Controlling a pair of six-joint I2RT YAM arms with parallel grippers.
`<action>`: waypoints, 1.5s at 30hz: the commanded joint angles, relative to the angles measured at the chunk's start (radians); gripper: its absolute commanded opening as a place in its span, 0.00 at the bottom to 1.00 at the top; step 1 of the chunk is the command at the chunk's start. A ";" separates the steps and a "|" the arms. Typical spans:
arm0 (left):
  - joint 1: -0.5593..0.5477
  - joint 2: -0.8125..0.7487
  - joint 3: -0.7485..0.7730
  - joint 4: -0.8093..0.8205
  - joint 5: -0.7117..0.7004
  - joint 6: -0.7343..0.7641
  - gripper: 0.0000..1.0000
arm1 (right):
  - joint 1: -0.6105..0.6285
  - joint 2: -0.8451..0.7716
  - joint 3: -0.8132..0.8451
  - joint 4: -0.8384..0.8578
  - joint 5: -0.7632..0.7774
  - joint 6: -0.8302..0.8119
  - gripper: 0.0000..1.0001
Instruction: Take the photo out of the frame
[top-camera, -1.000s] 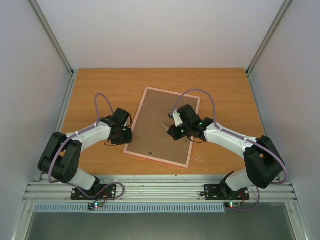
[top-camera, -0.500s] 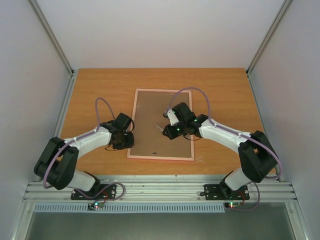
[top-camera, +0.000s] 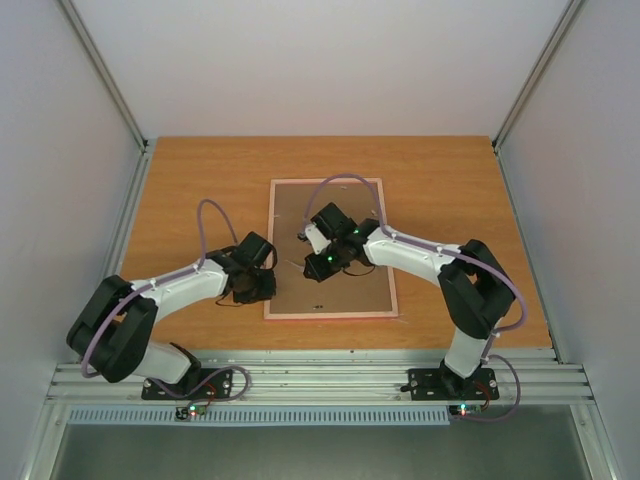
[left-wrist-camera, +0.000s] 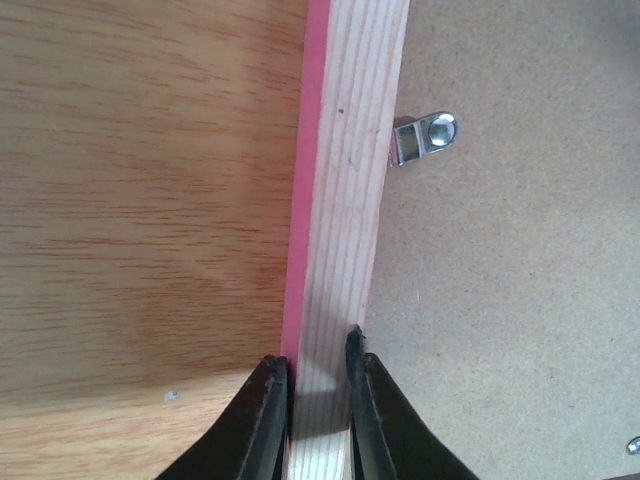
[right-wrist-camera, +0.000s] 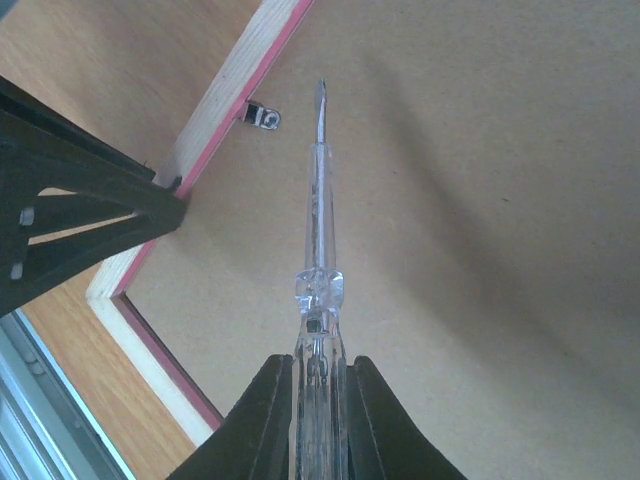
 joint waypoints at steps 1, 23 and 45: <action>-0.008 -0.021 -0.036 0.067 0.012 -0.046 0.14 | 0.020 0.050 0.068 -0.047 -0.032 -0.014 0.01; -0.008 -0.031 -0.058 0.102 0.038 -0.031 0.14 | 0.066 0.195 0.202 -0.112 -0.056 -0.024 0.01; -0.008 -0.030 -0.059 0.098 0.034 -0.027 0.13 | 0.085 0.165 0.167 -0.207 -0.040 -0.064 0.01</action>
